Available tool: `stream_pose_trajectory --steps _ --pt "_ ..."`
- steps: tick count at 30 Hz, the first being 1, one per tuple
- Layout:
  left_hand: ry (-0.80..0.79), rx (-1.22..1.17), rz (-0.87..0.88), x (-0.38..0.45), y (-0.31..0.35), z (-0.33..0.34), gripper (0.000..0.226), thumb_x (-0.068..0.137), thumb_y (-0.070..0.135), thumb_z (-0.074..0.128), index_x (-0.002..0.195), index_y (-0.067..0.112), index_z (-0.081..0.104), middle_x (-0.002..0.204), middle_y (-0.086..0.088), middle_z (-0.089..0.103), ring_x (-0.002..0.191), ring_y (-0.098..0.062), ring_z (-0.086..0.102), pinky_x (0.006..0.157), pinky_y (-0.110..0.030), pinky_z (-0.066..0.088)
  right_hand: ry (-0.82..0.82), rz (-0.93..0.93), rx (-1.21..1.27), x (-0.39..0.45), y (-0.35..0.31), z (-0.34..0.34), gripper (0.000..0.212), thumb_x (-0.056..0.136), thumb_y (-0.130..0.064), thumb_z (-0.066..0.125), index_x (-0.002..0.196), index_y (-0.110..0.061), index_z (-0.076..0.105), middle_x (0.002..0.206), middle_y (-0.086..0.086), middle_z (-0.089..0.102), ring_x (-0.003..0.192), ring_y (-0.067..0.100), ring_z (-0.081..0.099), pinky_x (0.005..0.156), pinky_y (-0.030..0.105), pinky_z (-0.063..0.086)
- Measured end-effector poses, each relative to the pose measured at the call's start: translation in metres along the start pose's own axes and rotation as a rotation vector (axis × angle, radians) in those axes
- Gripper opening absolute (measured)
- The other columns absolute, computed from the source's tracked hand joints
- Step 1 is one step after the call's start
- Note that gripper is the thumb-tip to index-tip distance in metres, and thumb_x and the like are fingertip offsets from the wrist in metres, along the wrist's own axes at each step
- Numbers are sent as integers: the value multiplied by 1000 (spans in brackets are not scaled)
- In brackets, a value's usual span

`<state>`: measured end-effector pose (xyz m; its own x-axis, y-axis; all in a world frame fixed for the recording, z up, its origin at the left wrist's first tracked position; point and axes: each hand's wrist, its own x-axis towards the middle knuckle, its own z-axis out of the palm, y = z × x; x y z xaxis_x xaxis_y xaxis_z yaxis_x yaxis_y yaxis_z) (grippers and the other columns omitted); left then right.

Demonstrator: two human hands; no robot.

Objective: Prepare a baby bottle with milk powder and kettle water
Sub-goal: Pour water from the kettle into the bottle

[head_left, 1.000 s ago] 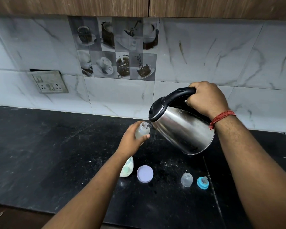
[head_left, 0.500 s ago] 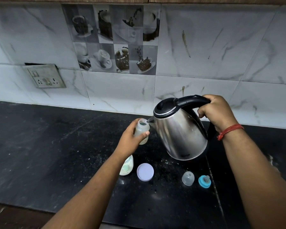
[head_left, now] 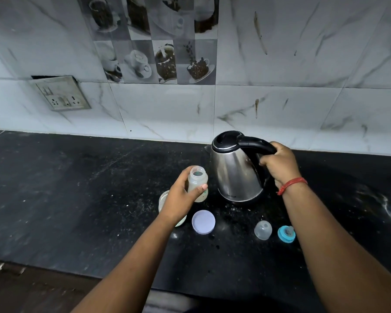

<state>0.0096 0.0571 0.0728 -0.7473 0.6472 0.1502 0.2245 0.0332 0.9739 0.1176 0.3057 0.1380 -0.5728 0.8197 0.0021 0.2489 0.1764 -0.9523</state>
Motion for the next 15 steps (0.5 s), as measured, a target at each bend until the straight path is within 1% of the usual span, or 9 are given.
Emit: stream_pose_trajectory --steps 2,3,5,8,11,15 --pt "-16 6 4 -4 -4 3 43 92 19 75 124 43 58 123 16 67 120 -9 62 104 -29 49 1 25 10 6 10 8 27 62 8 63 75 -16 64 79 10 64 70 23 60 64 29 48" --pt "-22 12 -1 -5 -6 4 43 92 21 74 124 45 58 124 15 66 120 -10 62 104 -30 50 -6 34 14 8 14 11 29 62 9 63 76 -16 64 79 9 65 71 23 61 67 31 49" --pt "-30 19 -7 -8 -8 6 44 92 20 75 124 45 58 125 16 66 120 -8 62 103 -28 50 -32 34 38 10 17 16 35 66 14 61 79 -18 65 73 3 63 71 19 59 68 28 48" --pt "-32 26 -20 -9 -11 8 46 93 16 75 126 42 56 125 17 66 118 -3 62 100 -24 49 -47 42 66 13 23 23 43 69 18 61 92 -18 67 78 -4 62 74 13 59 66 24 49" --pt "-36 24 -22 -9 -13 9 46 93 16 75 129 37 56 128 12 66 119 -5 62 100 -23 49 -67 79 98 19 37 27 48 66 19 61 86 -24 69 79 -1 67 78 19 64 74 31 54" --pt "-38 4 -19 -7 -9 9 45 93 14 74 128 36 57 128 10 66 118 -5 62 98 -21 49 -83 89 113 28 50 24 47 64 19 62 83 -23 69 77 0 67 79 21 63 78 35 52"
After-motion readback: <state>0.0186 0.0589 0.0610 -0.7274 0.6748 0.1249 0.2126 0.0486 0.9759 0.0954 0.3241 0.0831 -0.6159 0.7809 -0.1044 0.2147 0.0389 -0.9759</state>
